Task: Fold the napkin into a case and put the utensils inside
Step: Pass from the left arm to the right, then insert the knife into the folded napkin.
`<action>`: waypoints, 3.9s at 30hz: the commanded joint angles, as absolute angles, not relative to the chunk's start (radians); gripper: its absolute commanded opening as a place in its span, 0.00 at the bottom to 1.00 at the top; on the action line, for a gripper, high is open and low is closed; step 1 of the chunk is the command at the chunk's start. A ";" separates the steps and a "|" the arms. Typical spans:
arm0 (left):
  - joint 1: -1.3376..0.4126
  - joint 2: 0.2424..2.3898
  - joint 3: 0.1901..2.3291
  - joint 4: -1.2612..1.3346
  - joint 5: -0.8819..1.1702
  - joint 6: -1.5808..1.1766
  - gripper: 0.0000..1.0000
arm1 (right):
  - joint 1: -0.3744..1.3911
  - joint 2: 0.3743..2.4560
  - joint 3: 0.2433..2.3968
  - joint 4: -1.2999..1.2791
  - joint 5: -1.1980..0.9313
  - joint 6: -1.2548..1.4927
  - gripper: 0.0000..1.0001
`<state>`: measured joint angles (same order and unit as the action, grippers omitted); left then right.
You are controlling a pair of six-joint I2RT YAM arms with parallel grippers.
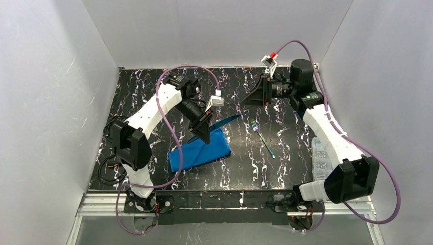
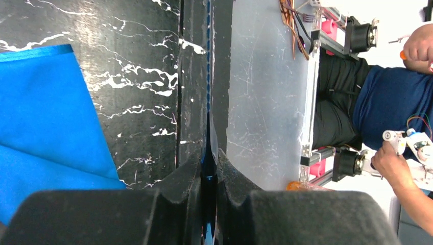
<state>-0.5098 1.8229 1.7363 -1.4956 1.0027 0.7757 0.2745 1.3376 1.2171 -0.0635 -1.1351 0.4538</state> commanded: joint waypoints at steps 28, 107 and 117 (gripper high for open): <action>-0.544 1.706 1.670 -1.683 1.040 0.790 0.00 | 0.569 1.469 1.380 -0.617 -1.128 -0.124 0.21; -0.335 1.672 1.102 -0.845 0.303 0.684 0.21 | 0.444 1.560 0.727 0.204 -0.852 0.682 0.01; -0.334 1.705 1.091 -0.826 0.327 0.666 0.20 | 0.490 1.579 0.703 0.303 -0.837 0.756 0.01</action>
